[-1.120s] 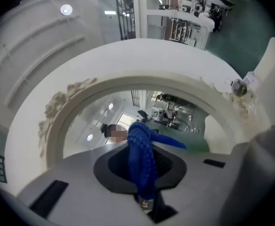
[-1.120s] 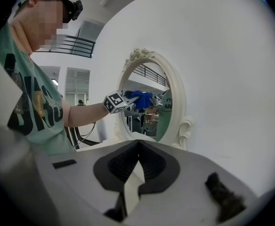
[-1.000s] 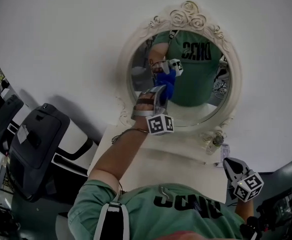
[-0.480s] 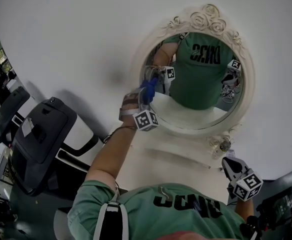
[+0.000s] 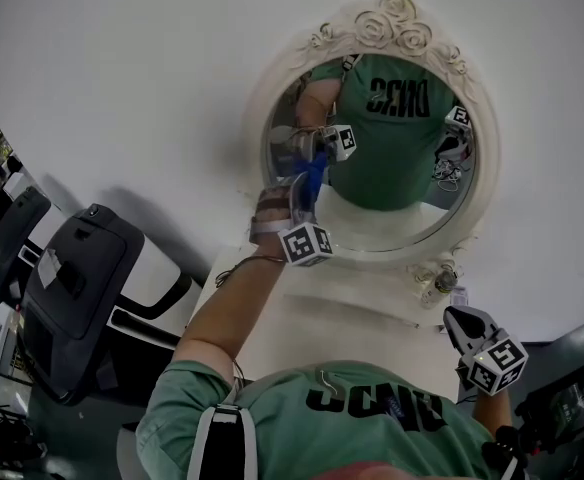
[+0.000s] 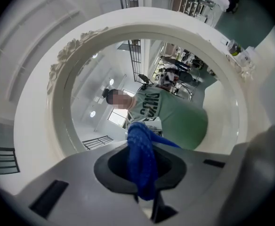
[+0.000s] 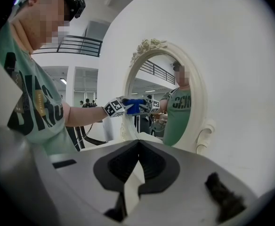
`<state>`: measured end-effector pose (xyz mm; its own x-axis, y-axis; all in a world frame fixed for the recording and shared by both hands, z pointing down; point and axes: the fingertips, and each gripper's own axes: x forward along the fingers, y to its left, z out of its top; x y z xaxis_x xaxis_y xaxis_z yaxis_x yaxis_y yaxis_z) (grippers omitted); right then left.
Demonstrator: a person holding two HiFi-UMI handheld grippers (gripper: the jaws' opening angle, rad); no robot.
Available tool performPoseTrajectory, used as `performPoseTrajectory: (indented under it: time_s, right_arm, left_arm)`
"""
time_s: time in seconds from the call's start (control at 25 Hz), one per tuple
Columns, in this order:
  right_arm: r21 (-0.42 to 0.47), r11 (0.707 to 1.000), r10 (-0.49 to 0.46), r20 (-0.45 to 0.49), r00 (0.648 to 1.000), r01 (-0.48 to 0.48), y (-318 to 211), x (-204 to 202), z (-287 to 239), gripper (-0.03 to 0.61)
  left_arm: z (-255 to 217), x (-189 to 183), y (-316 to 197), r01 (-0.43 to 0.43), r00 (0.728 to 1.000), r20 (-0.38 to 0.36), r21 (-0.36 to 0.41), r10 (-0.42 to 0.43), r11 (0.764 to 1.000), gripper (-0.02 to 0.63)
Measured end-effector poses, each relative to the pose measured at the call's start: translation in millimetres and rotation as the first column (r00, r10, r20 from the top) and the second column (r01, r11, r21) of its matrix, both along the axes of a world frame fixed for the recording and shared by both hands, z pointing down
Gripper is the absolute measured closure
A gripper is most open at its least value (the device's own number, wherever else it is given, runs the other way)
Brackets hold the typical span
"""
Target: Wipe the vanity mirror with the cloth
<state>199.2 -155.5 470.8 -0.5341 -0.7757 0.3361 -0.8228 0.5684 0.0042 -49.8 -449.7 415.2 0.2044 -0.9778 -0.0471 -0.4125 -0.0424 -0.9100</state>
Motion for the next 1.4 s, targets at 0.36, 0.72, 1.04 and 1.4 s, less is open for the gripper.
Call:
performPoseTrajectory:
  time_s: [0.36,0.72,1.04,1.4]
  right_arm:
    - [-0.005,0.997,0.080,0.023,0.996,-0.080,22.6,31.7,8.5,0.566]
    - [-0.018,0.973,0.231,0.049,0.972,-0.230,66.2,88.3,16.6,0.566]
    - [-0.014,0.970,0.243,0.064,0.968,-0.243,77.1,99.3,16.9,0.568]
    - [0.003,0.994,0.107,0.025,0.994,-0.107,42.8,46.1,3.1,0.567]
  left_arm:
    - [-15.4,158.6,45.2,-0.258,0.964,0.082,0.059,0.253,0.964,0.563]
    - [1.7,324.0,92.6,-0.475,0.867,0.195,0.047,0.458,0.879,0.563]
    - [0.3,329.9,96.3,-0.491,0.858,0.187,0.024,0.479,0.871,0.563]
    - [-20.4,171.1,63.9,-0.330,0.943,0.055,0.043,0.328,0.943,0.562]
